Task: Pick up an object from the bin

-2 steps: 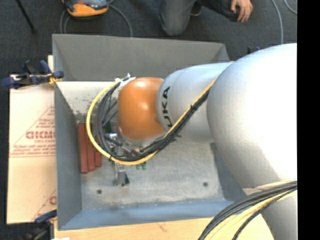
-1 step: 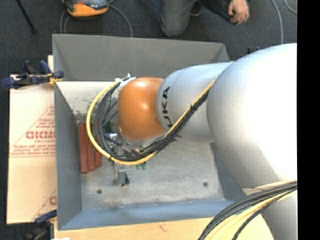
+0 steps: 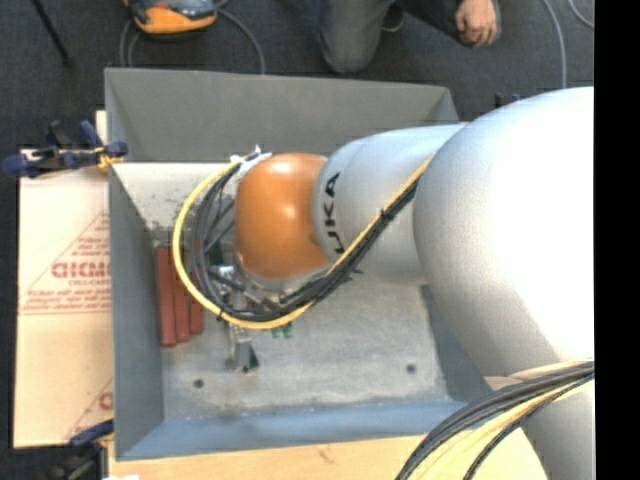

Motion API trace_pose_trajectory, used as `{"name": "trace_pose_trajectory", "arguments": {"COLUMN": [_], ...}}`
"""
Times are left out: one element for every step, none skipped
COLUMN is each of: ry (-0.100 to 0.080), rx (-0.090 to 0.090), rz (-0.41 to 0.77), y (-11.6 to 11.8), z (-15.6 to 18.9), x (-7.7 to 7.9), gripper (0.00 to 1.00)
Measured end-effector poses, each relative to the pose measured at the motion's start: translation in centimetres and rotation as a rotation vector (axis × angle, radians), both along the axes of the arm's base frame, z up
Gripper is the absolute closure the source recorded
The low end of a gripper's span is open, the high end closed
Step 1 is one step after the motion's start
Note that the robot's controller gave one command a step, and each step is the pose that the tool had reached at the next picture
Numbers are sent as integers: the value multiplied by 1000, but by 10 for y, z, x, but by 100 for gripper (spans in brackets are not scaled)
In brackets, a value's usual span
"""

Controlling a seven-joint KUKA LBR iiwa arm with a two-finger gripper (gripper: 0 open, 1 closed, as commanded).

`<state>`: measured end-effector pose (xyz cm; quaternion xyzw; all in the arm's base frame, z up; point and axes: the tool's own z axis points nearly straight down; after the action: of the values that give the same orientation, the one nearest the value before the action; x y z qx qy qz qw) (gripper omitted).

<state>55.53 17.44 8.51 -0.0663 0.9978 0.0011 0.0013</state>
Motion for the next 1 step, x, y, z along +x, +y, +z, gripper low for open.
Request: {"name": "trace_pose_trajectory", "arguments": {"ry": [4], "rx": [-5], "rz": [31], "y": [-8], "z": [33], "x": [20], "gripper": [0]}}
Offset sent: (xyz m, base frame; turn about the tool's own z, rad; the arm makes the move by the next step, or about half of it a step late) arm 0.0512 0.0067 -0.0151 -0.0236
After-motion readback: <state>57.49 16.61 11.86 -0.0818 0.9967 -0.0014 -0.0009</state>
